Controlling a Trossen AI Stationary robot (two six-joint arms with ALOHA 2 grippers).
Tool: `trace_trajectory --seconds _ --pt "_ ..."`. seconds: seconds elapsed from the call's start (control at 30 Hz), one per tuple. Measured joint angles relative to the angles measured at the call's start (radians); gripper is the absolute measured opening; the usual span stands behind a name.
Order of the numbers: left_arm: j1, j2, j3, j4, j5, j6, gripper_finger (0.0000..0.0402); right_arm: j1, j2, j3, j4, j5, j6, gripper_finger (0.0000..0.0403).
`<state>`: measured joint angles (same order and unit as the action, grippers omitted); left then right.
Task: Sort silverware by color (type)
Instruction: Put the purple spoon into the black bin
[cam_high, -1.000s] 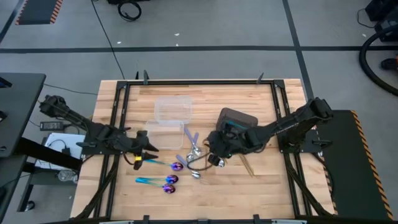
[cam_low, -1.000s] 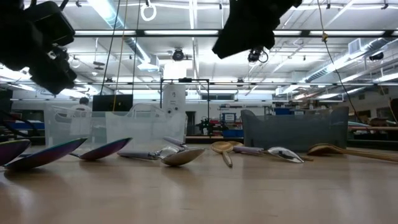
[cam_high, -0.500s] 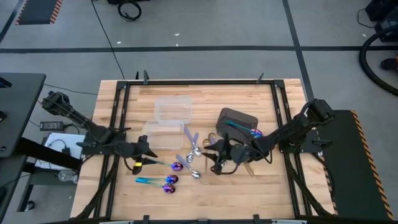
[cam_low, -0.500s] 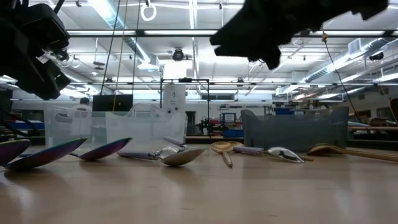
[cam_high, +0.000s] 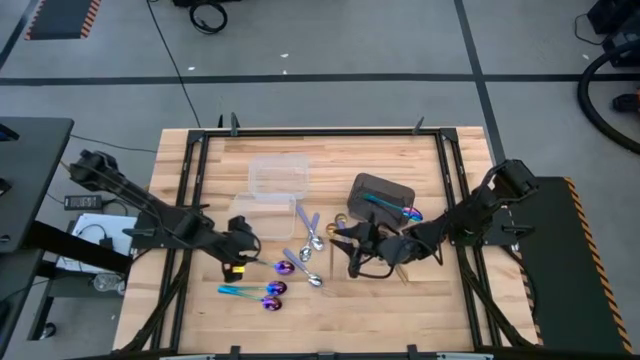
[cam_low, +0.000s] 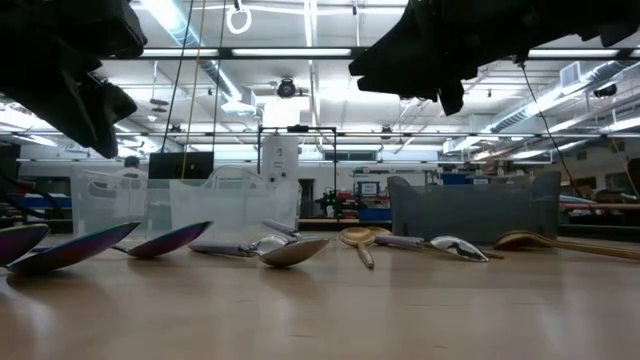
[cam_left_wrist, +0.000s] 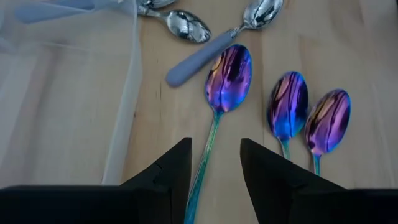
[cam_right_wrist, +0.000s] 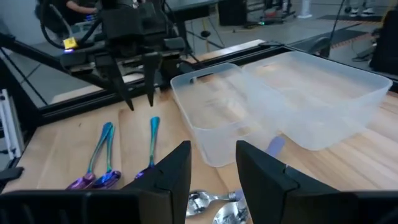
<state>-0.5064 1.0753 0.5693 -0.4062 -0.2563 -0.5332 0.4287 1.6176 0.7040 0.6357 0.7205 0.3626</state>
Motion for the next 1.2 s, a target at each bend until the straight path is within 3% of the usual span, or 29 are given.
trace_trajectory --seconds 0.5,0.77,0.93,1.2 --pt "-0.002 0.193 0.034 -0.007 0.098 -0.083 0.0144 -0.009 0.000 0.000 -0.004 -0.038 -0.016 0.0136" --pt "0.001 0.234 0.042 -0.017 0.140 -0.110 0.0144 -0.010 0.000 0.000 -0.001 -0.039 -0.018 0.0136" --pt "0.002 0.304 0.139 -0.106 0.153 -0.106 0.0144 -0.012 0.000 0.001 -0.001 -0.041 -0.016 0.0136" --pt "0.037 0.421 0.268 -0.203 0.149 0.020 0.0144 -0.012 0.000 0.001 0.000 -0.054 -0.017 0.0137"
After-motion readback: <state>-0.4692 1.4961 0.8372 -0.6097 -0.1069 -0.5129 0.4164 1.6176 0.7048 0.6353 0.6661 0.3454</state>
